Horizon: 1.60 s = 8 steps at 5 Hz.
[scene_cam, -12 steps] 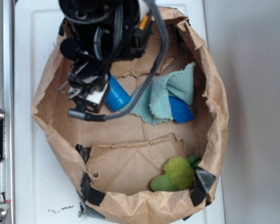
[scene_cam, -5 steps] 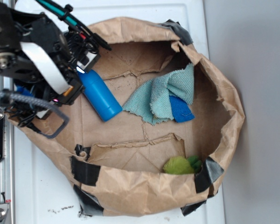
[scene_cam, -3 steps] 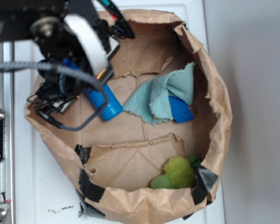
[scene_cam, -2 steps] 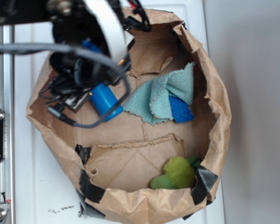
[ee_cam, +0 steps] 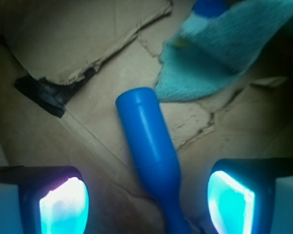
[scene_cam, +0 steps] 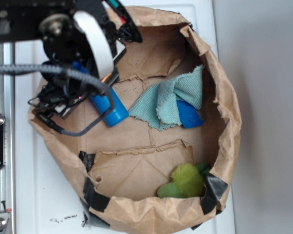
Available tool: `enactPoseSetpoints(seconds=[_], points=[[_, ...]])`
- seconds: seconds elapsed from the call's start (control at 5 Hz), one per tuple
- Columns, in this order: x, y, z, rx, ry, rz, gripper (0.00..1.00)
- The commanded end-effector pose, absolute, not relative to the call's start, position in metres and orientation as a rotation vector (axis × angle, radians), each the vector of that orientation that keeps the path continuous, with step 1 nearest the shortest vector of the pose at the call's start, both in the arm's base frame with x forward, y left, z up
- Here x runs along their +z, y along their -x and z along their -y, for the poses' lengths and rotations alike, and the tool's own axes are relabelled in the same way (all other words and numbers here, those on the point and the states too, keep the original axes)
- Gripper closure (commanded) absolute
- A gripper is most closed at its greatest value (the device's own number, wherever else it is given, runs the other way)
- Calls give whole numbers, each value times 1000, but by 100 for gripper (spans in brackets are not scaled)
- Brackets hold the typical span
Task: Grab the blue bottle.
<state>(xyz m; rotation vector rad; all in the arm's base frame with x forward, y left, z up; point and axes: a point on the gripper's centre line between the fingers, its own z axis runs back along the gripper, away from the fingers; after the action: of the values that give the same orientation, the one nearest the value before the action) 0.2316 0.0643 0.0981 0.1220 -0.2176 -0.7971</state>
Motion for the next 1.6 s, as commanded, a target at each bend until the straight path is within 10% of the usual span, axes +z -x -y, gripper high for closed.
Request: enactPoseSetpoints(seconds=[0.0, 0.8, 1.0, 1.4], points=[[83, -236, -51, -854, -149, 242, 0], [46, -267, -21, -882, -190, 200, 0], [48, -275, -22, -866, -196, 220, 100], [61, -291, -37, -835, -209, 275, 100]])
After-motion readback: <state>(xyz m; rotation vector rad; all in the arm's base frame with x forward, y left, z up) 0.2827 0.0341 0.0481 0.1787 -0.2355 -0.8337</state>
